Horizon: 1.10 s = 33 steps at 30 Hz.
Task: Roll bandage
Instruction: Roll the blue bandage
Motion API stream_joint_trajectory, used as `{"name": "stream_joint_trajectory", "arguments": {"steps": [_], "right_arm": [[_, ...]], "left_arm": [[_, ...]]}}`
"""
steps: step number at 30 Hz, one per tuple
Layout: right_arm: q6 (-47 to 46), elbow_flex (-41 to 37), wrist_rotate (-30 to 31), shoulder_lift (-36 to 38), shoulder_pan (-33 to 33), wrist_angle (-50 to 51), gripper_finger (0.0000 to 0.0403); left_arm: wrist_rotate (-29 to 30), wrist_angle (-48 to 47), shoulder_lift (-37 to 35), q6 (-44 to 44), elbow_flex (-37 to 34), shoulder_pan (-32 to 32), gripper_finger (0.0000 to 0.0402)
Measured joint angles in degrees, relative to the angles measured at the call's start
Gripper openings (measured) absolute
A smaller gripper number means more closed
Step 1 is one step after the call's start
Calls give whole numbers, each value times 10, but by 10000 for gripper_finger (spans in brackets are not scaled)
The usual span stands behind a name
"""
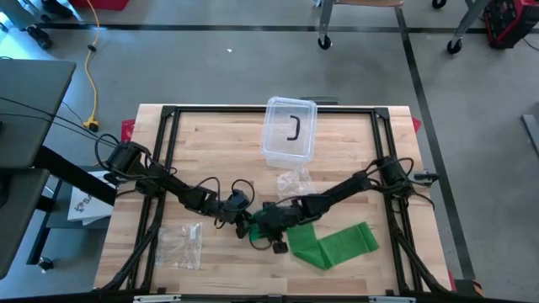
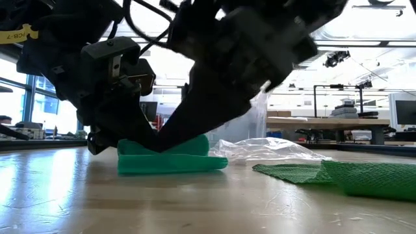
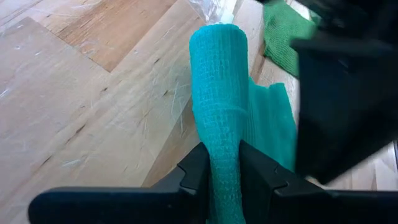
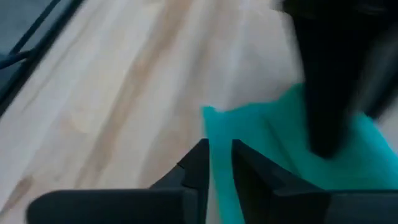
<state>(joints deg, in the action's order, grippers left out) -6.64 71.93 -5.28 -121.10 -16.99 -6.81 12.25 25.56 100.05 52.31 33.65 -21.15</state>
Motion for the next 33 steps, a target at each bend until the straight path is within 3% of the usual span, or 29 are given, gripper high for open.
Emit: {"name": "stream_joint_trajectory", "arguments": {"steps": [8, 27, 33], "right_arm": [[-8, 0, -32, 0, 17, 22, 3], [1, 1, -2, -26, -30, 14, 11], [25, 1, -2, -26, -37, 12, 65]], "left_arm": [[-1, 0, 0, 0, 0, 0, 55], [3, -2, 0, 0, 0, 0, 55], [3, -3, 0, 0, 0, 0, 55]]}}
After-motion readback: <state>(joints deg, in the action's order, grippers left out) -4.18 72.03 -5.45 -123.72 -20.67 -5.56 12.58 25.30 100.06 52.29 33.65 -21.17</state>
